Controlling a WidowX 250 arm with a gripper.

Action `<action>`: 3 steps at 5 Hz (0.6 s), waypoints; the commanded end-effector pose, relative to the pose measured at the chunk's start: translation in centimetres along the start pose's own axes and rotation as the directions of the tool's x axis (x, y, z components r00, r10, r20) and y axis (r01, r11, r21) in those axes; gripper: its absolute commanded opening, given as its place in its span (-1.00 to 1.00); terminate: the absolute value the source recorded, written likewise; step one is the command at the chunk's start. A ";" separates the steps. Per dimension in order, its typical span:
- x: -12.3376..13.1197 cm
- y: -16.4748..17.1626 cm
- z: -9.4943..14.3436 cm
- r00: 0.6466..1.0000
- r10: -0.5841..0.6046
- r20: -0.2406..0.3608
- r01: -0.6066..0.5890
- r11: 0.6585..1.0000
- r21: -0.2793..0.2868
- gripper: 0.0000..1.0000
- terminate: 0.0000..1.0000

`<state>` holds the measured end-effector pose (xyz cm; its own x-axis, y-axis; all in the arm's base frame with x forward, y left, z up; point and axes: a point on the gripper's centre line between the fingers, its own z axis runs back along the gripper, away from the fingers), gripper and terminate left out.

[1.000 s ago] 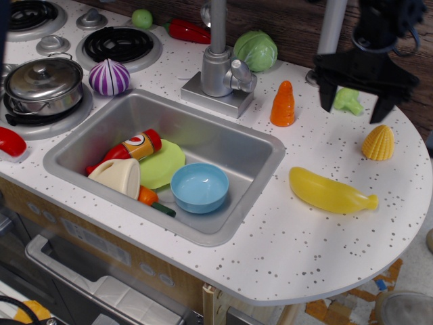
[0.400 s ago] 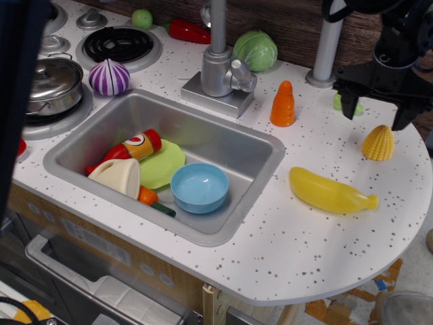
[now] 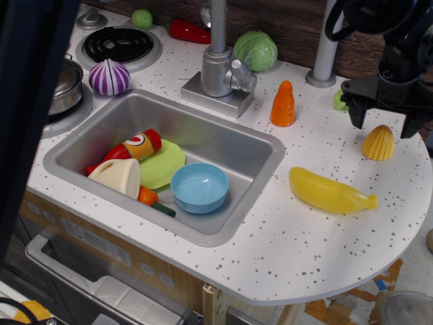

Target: Put corn into bowl

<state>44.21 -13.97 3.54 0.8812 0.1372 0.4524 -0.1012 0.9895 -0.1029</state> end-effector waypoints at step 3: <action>0.2 -0.2 -0.2 1.000 0.004 0.027 -0.004 1.000 -0.012 -1.00 -1.00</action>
<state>43.38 -13.20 1.23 0.9063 0.1020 0.4101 -0.0923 0.9948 -0.0433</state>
